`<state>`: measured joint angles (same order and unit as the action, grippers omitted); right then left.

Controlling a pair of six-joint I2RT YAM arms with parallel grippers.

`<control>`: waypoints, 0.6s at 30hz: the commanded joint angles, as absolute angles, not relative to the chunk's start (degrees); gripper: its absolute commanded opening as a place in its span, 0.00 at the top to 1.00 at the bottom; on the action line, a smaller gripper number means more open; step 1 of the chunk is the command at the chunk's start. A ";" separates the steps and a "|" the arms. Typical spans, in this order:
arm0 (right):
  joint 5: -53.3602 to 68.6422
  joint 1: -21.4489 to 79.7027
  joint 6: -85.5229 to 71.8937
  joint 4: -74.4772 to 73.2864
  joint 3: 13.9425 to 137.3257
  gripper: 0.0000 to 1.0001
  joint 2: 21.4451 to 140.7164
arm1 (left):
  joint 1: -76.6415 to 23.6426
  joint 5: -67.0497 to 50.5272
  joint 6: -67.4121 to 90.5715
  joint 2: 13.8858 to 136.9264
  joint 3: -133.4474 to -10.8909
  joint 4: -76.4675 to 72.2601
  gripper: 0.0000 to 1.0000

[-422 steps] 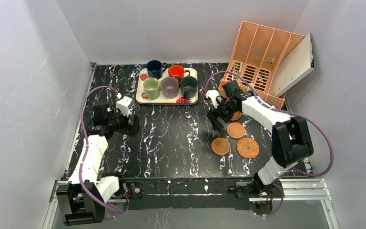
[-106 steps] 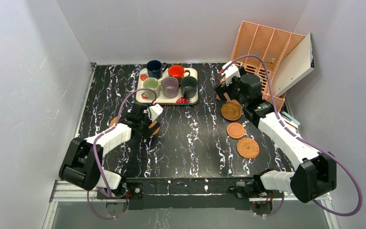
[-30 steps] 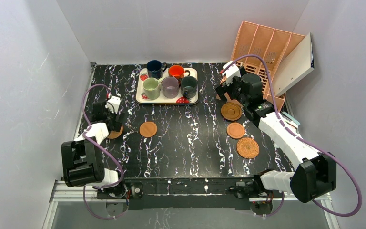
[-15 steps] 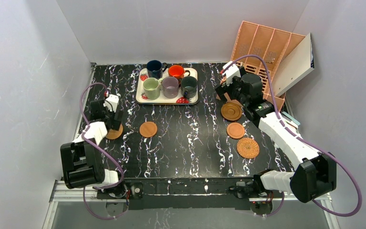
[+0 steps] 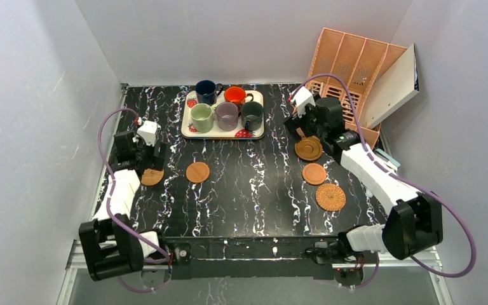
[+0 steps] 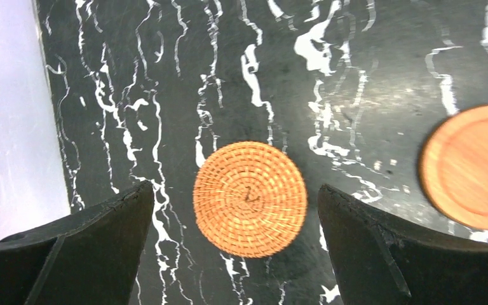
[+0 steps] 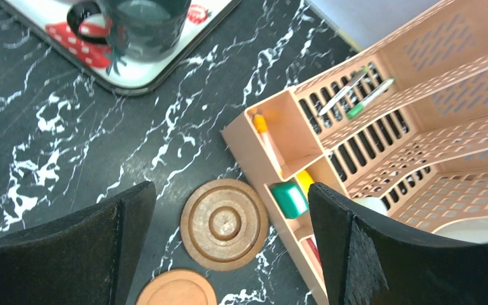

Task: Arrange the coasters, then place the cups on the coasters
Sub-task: Move the coaster to the center of the board.

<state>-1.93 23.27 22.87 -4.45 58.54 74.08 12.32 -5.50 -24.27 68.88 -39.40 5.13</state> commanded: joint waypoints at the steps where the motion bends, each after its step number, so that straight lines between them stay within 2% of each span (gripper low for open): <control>1: 0.94 23.04 25.23 -12.23 62.92 0.01 76.62 | 12.72 -14.09 -22.73 62.82 -37.59 11.74 0.02; 12: -4.20 23.05 30.82 -16.94 57.38 0.01 75.03 | 12.72 -21.57 -24.78 47.90 -27.71 10.28 0.02; 18: -1.63 23.04 26.91 -13.14 56.04 0.01 81.55 | 12.72 -27.50 -22.33 42.33 -24.02 7.43 0.02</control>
<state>-3.01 23.27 29.50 -15.79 55.99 77.36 12.32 -21.56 -23.86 45.58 -25.87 8.95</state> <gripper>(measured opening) 0.985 0.981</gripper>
